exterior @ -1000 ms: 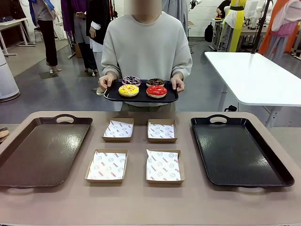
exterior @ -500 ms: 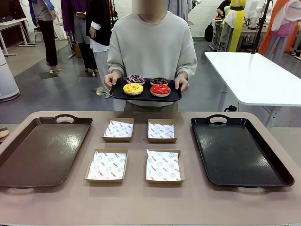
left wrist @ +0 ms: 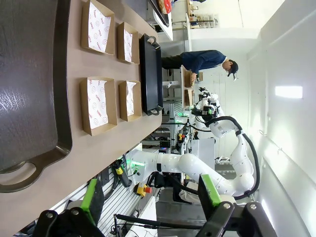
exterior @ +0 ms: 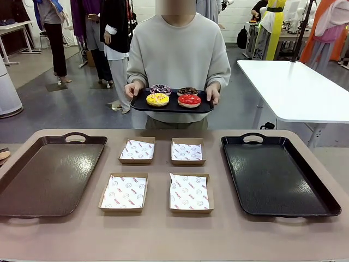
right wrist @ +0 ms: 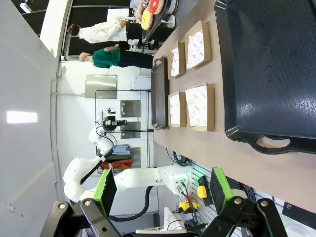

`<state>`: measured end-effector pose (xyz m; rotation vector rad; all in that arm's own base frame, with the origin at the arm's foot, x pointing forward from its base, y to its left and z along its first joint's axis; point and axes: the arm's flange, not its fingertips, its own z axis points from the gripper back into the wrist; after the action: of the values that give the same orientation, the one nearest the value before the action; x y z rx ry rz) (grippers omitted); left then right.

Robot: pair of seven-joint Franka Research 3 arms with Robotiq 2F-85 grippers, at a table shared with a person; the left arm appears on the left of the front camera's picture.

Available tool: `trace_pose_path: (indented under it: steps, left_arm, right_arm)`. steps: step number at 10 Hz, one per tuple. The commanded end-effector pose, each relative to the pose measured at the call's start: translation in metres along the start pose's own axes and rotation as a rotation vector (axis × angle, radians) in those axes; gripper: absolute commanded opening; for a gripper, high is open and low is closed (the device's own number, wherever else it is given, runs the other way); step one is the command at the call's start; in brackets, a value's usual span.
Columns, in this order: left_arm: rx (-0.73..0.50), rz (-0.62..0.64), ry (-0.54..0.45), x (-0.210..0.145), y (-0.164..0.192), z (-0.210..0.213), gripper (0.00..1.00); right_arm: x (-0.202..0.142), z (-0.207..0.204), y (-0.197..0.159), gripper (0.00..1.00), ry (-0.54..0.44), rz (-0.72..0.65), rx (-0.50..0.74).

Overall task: Individually package the donuts and arrange them on the tray.
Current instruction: Pick up one Paper togo box.

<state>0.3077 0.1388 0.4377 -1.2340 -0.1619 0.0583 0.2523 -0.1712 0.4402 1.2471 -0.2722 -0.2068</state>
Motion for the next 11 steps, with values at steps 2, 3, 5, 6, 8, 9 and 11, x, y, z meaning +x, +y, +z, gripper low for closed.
trace_pose_path:
  steps: [2,3,5,6,8,9,11]
  left_arm:
    - [-0.013,-0.001,-0.01,0.0,0.0,0.002,1.0]
    - [-0.013,-0.001,-0.01,0.0,0.0,0.002,1.0]
    - [-0.013,-0.001,-0.01,0.0,0.0,0.002,1.0]
    - [-0.013,-0.001,-0.01,0.0,0.0,0.002,1.0]
    - [-0.013,-0.001,-0.01,0.0,0.0,0.002,1.0]
    - [-0.013,-0.001,-0.01,0.0,0.0,0.002,1.0]
    - [-0.013,-0.001,-0.01,0.0,0.0,0.002,1.0]
  right_arm:
    - [-0.002,0.002,-0.002,1.0,-0.001,-0.006,0.015]
    - [-0.002,0.002,-0.002,1.0,-0.001,-0.006,0.015]
    - [0.003,-0.009,0.018,1.0,-0.014,-0.049,-0.055]
    - [0.007,-0.022,0.042,1.0,0.01,-0.019,-0.125]
    - [0.015,-0.056,0.089,1.0,0.048,0.024,-0.256]
    - [0.019,-0.084,0.111,1.0,0.118,0.053,-0.372]
    - [0.021,-0.141,0.143,1.0,0.221,0.091,-0.552]
